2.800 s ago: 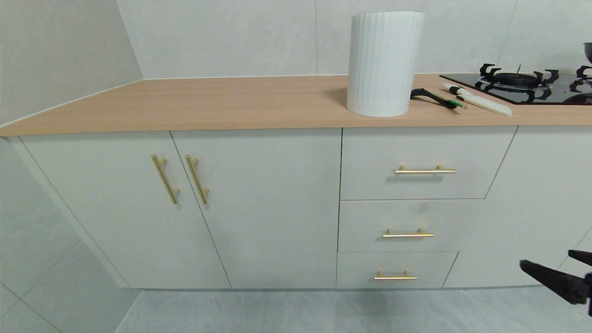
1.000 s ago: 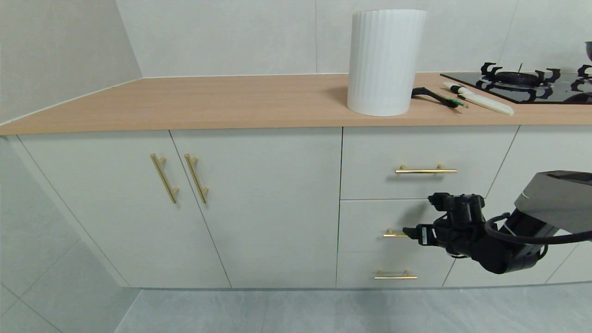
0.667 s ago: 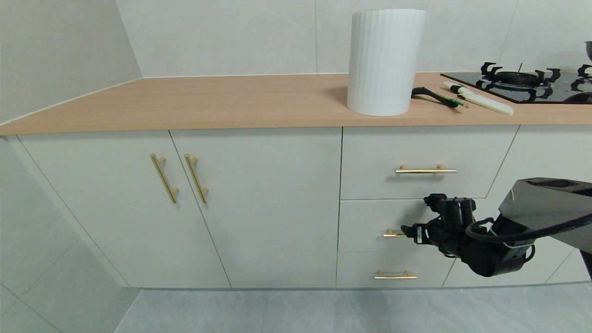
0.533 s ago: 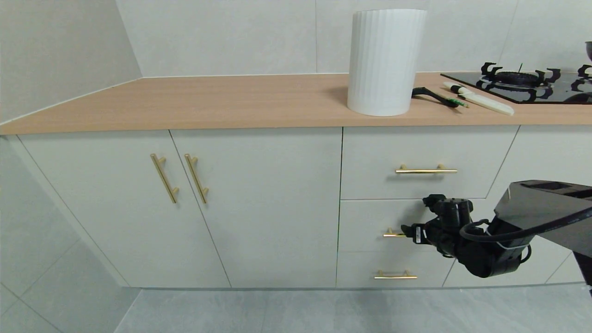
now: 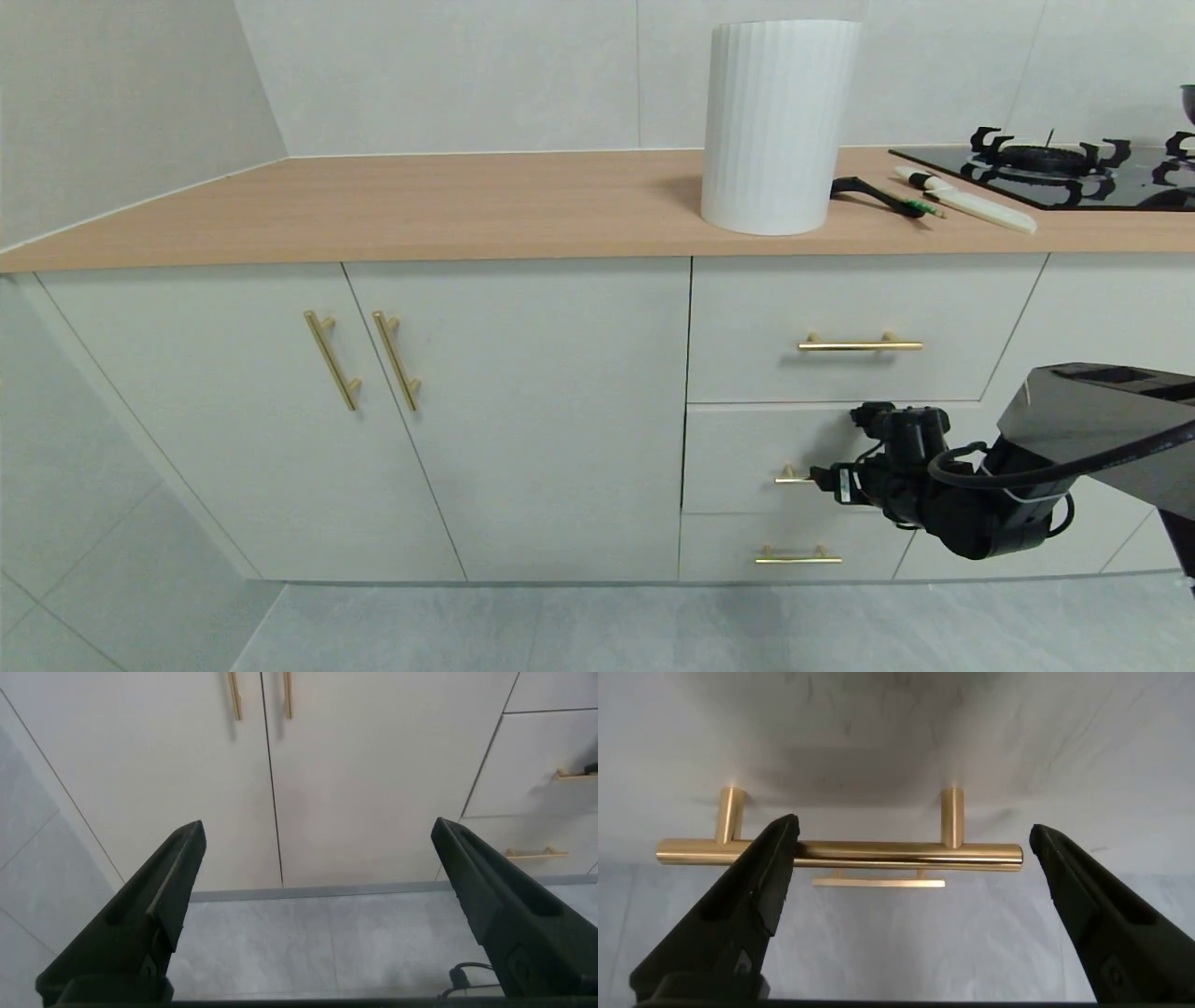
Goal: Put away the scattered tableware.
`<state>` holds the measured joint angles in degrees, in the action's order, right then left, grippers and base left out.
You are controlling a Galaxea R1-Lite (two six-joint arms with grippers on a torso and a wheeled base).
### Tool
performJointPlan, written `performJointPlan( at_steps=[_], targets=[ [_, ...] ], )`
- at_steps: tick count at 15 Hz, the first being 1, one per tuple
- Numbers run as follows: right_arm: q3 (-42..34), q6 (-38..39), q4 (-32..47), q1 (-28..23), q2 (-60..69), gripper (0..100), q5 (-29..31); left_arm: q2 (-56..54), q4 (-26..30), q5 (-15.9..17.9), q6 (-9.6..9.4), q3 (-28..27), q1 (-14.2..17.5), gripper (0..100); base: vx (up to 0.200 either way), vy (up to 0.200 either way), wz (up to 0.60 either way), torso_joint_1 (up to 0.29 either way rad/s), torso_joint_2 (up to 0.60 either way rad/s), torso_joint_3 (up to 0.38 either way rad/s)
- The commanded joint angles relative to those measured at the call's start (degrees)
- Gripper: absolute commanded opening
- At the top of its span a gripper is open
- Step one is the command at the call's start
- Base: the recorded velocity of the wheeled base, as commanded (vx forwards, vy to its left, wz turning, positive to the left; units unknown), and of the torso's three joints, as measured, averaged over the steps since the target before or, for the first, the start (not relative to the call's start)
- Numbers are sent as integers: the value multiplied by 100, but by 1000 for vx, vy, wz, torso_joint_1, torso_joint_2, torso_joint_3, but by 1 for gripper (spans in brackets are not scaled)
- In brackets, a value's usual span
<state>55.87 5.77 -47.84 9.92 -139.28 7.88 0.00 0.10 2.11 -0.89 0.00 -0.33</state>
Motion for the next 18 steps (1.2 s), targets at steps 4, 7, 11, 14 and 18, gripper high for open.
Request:
performJointPlan(
  at_steps=[4,7,11,14,18],
  targets=[
    [-41,-5,46,1,103,100,12,9,-1,0,1,0,-2,100,0,0,0,0,0,0],
    [-296,-5,969,10,858,100,-102,9,-1,0,1,0,-2,100,0,0,0,0,0,0],
    [-533,-5,2138,194,2265,100,-480,9,-1,0,1,0,-2,100,0,0,0,0,0,0],
    [-700,30,2191,449,2933,100,-454,9,-1,0,1,0,-2,100,0,0,0,0,0,0],
    [-700,47,1593,555,2599,100,-269,9,8,0,1,0,-2,100,0,0,0,0,0,0]
  ],
)
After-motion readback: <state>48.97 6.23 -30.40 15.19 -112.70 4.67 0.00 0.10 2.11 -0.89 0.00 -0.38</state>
